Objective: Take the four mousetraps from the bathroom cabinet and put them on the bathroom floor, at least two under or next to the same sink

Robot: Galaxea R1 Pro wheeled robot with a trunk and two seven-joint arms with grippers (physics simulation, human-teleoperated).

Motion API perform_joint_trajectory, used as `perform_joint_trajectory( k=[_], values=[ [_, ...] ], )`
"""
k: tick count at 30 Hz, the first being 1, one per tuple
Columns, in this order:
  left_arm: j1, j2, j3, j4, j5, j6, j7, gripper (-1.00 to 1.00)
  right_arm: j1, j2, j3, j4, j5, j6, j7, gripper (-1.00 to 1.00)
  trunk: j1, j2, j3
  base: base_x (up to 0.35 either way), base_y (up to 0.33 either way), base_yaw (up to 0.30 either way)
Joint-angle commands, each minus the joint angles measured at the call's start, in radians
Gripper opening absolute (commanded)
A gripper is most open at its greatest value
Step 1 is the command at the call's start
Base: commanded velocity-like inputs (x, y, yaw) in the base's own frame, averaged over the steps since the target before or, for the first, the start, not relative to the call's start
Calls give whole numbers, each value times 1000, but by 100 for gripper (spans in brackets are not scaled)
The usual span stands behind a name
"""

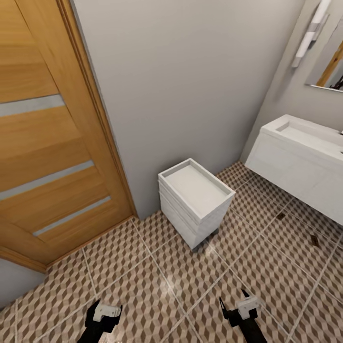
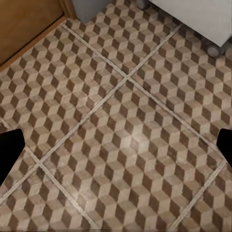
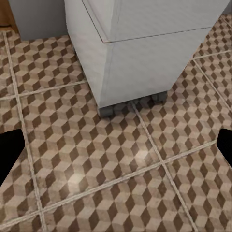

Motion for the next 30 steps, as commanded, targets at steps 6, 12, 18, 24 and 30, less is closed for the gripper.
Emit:
perform_joint_trajectory(
  k=[6,12,18,24,30],
  values=[
    [-1,-1,-8,4,9,-5,-4,100,0,0,3,0,9,-1,-10,100,0,-2,-9,0,0,195],
    [-1,-1,-8,4,9,-5,-4,100,0,-1,3,0,9,-1,-10,100,0,-2,-16,0,0,195],
    [-1,-1,-8,4,9,-5,-4,100,0,-1,3,0,9,-1,-10,100,0,-2,-24,0,0,195],
    [-1,-1,-8,4,9,-4,-4,100,0,0,3,0,9,-1,-10,100,0,-2,-31,0,0,195],
    [-2,-1,-8,4,9,-5,-4,100,0,0,3,0,9,-1,-10,100,0,-2,-34,0,0,192]
  ],
)
